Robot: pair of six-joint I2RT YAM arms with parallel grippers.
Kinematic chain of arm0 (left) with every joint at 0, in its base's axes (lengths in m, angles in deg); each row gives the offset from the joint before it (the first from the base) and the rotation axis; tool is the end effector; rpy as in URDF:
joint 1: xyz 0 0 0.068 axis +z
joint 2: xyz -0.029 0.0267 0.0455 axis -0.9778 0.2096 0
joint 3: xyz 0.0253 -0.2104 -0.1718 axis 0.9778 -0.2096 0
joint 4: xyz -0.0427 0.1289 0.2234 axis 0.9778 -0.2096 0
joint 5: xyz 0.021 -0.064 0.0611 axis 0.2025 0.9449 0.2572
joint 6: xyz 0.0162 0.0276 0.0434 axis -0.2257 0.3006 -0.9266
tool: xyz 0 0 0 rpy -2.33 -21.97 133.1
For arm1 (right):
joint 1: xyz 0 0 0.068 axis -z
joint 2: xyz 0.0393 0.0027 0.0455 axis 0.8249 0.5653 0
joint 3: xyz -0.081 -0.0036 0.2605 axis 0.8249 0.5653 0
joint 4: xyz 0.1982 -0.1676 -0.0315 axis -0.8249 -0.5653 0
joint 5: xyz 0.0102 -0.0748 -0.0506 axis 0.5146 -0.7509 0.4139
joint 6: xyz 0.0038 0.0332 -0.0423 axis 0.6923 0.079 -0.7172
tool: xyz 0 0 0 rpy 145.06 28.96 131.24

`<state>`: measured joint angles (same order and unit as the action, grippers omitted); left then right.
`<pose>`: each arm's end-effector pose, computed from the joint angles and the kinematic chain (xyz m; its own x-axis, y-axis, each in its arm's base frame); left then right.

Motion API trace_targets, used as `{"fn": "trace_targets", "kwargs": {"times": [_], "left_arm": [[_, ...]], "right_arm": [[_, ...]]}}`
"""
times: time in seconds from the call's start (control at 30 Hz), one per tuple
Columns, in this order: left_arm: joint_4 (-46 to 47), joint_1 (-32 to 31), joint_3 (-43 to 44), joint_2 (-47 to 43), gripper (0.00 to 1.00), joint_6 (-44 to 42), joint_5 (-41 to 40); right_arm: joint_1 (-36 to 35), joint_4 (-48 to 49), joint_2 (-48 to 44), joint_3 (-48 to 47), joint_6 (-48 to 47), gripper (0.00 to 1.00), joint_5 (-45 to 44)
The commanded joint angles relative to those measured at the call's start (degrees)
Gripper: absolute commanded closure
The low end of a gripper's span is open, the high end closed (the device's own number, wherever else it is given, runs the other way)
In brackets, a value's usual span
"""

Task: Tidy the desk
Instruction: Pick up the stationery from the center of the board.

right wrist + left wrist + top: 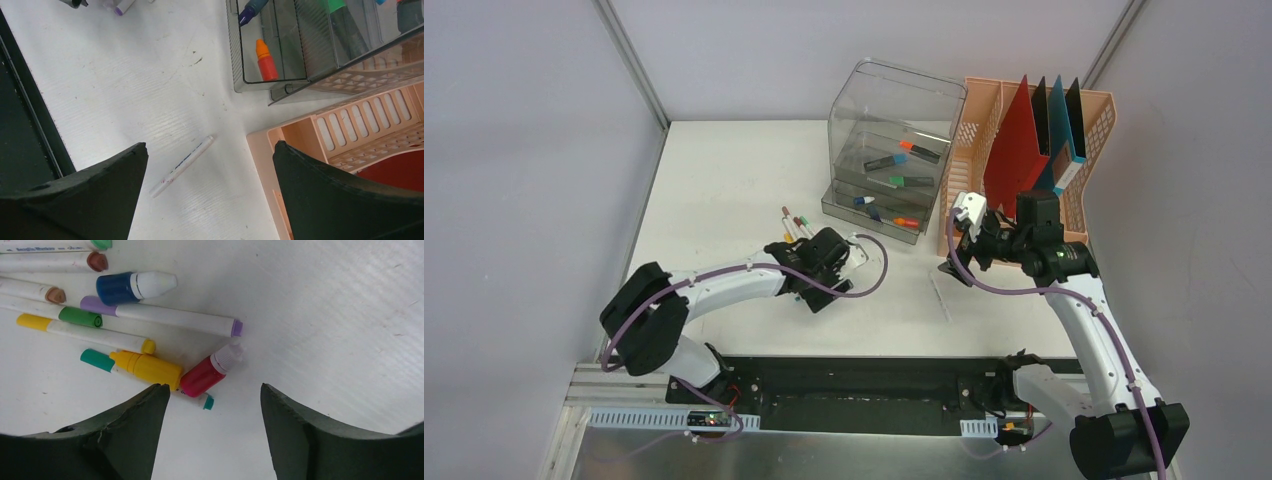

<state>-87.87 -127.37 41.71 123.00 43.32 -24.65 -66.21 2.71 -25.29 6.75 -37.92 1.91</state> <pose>0.1800 -0.2028 0.1949 -0.4631 0.7867 -0.4082 0.7971 0.5711 0.1962 0.1823 0.0574 0.3097 -0.0583 -0.5675 -0.8213 -0.9051 0.3771 -0.1963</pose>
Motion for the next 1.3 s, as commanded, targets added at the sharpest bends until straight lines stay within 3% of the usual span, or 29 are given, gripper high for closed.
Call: {"fn": "trace_targets", "kwargs": {"times": [0.0,0.53,0.97,1.27], "left_arm": [[-0.31,-0.68,2.5,3.91,0.32,-8.17,-3.55],[2.84,-1.38,3.49,8.07,0.54,-11.97,-4.69],[2.81,-1.37,3.15,9.81,0.58,-11.9,-3.39],[2.77,-1.5,2.53,8.41,0.87,-10.61,-2.58]], "right_arm": [[0.56,0.34,-0.03,0.17,-1.15,0.01,2.35],[1.16,0.07,-0.04,0.22,-1.38,0.01,3.01],[1.6,-0.1,-0.22,0.17,-1.53,0.01,3.76],[1.7,-0.28,-0.56,0.17,-1.82,0.01,4.02]]}}
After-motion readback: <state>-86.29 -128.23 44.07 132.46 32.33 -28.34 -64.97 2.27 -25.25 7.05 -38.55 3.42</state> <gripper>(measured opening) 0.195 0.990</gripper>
